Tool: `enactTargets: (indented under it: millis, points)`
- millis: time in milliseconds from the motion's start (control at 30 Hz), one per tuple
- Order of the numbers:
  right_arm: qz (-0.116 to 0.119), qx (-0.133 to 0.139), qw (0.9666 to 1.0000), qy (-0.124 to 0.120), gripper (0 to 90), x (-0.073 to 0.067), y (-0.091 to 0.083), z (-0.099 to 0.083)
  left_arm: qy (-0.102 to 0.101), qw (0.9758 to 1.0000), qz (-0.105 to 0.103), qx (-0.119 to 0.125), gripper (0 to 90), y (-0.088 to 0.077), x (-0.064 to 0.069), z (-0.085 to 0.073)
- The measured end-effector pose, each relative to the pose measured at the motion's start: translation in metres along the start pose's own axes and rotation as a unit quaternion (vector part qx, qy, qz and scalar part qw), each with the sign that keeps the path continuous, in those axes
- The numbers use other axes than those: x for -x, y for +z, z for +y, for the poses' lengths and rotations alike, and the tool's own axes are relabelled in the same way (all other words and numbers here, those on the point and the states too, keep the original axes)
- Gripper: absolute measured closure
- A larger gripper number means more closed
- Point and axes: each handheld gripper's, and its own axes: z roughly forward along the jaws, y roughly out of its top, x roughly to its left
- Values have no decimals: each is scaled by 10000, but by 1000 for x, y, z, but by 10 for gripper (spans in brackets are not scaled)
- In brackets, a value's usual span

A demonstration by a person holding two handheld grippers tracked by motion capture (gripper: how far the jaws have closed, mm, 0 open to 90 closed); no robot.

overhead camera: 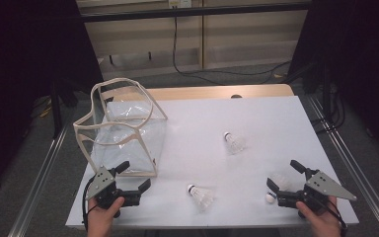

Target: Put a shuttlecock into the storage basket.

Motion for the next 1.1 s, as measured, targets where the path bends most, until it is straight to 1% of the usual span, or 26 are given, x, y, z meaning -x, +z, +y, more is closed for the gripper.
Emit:
enactTargets:
  millis: [100, 133, 200, 367, 400, 433, 467, 567, 600, 633, 667, 700, 733, 800, 867, 900, 933, 1067, 1100]
  points:
    - [3, 1, 10000, -9, 0, 0, 0, 0, 44, 10000, -10, -20, 19, 0, 1, 1]
    - [4, -2, 10000, -13, 0, 0, 0, 0, 12, 10000, -19, 0, 18, 0, 1, 1]
    - [3, -3, 10000, -13, 0, 0, 0, 0, 42, 10000, -27, -15, 18, 0, 1, 1]
    - [7, 1, 10000, -2, 0, 0, 0, 0, 37, 10000, -84, -28, 18, 2, 3, 1]
    - [4, 7, 10000, 4, 0, 0, 1, 0, 24, 9999, -101, -33, 18, 3, 4, 2]
    - [7, 5, 10000, 9, 0, 0, 1, 0, 68, 9999, -115, -51, 18, 3, 3, 2]
    - [10, 6, 10000, 13, 0, 0, 1, 0, 24, 9999, -125, -38, 18, 4, 5, 2]
    - [24, 29, 10000, 22, 1, 0, 1, 0, 55, 9998, -167, -53, 19, 5, 6, 3]
    - [24, 29, 10000, 22, 0, 0, 1, 0, 34, 9998, -192, -39, 18, 6, 7, 3]
    - [25, 24, 10000, 21, 0, 0, 1, 0, 63, 9997, -215, -52, 19, 7, 7, 3]
    - [27, 19, 10000, 22, 0, 0, 1, 0, 41, 9997, -234, -43, 18, 8, 9, 3]
    - [33, 17, 10000, 30, 0, 0, 1, 0, 84, 9996, -244, -74, 18, 8, 9, 4]
    - [32, 18, 10000, 31, 1, 0, 1, 0, 48, 9996, -265, -50, 18, 9, 10, 4]
    - [34, 12, 10000, 34, 1, 0, 1, 0, 96, 9995, -289, -82, 18, 10, 11, 4]
    - [41, -1, 10000, 32, 1, 0, 1, -1, 86, 9995, -313, -57, 19, 11, 12, 6]
    - [33, -10, 10000, 27, 1, 0, 1, -1, 40, 9994, -333, -29, 19, 12, 13, 6]
    - [35, -9, 10000, 32, 1, 0, 1, -1, 78, 9994, -344, -38, 18, 12, 14, 6]
    - [50, 5, 10000, 28, 1, 0, 1, 0, 62, 9992, -397, -63, 18, 14, 16, 7]
    - [47, 9, 10000, 31, 1, 0, 1, 0, 99, 9991, -411, -94, 19, 15, 16, 7]
